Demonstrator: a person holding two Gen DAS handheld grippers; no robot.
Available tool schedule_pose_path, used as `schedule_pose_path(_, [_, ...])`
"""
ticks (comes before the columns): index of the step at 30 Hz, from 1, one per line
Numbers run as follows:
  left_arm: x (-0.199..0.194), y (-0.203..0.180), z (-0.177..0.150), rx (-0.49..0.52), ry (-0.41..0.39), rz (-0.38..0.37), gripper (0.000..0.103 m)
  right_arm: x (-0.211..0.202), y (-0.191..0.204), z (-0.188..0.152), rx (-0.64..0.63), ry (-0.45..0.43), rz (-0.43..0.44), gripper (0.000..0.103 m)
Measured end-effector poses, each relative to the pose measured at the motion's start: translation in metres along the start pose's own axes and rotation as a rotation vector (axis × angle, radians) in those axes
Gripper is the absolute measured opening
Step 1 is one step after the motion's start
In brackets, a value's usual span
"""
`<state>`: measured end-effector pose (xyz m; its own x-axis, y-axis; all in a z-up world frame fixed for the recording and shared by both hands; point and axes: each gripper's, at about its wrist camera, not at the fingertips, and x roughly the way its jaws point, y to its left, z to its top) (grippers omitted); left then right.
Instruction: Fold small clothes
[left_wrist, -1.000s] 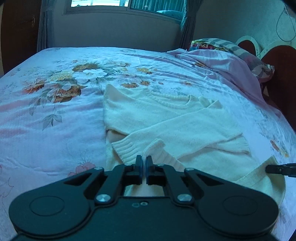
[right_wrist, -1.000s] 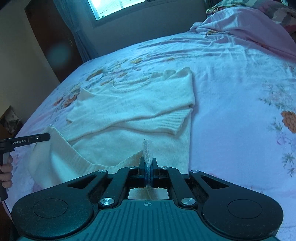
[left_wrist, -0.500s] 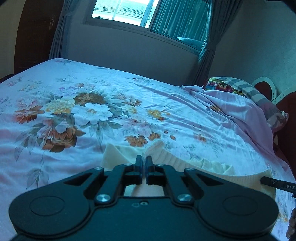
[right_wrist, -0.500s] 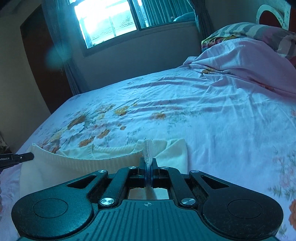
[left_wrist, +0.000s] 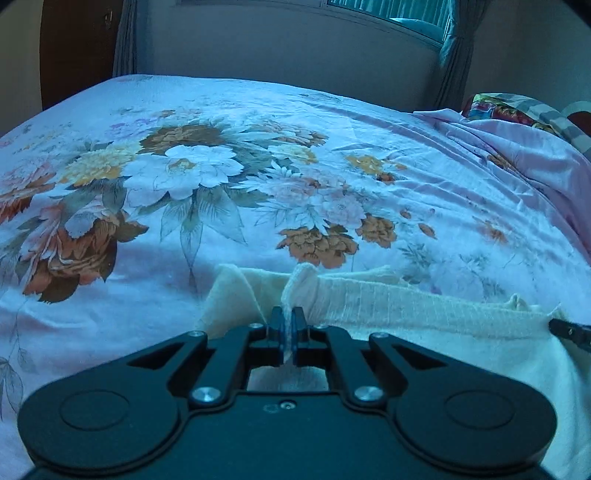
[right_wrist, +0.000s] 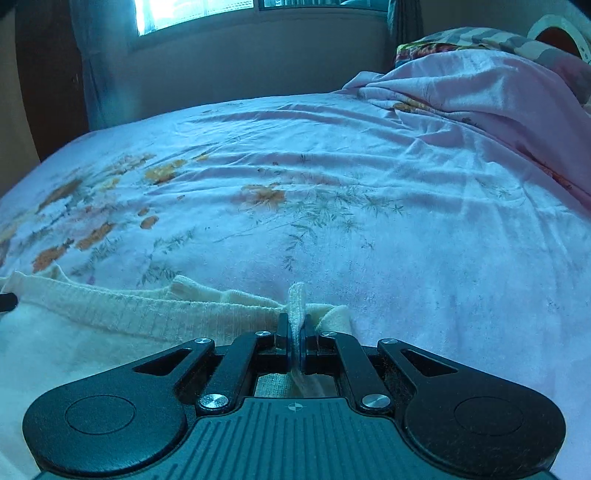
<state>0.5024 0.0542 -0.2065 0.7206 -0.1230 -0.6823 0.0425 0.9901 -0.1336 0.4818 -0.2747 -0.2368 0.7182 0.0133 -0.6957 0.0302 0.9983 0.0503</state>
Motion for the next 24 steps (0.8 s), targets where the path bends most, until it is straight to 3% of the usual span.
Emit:
schedule_pose_path(3, [-0.005,-0.005,-0.001,0.029,0.006,0.026,0.007,0.002,0.007,0.002,-0.032,0.021,-0.029,0.003])
schedule_pose_path(5, [-0.012,-0.009,0.001,0.033,0.016,0.044,0.014,-0.007,0.006,0.007,-0.011,0.025,-0.030,0.003])
schedule_pose_path(6, [-0.016,-0.011,0.001,0.041,0.020,0.049,0.020,-0.015,0.004,0.008,0.012,0.016,-0.031,0.003])
schedule_pose_path(11, [-0.048,-0.022,-0.010,0.079,0.018,0.078,0.021,-0.068,0.009,0.002,0.052,-0.043,0.011,0.003])
schedule_pose_path(19, [-0.100,-0.036,-0.044,0.138,0.025,0.048,0.026,-0.122,0.044,-0.044,-0.016,0.000,0.083,0.003])
schedule_pose_path(24, [-0.114,-0.041,-0.085,0.182,0.066,0.025,0.033,-0.144,0.060,-0.085,-0.057,0.013,0.116,0.003])
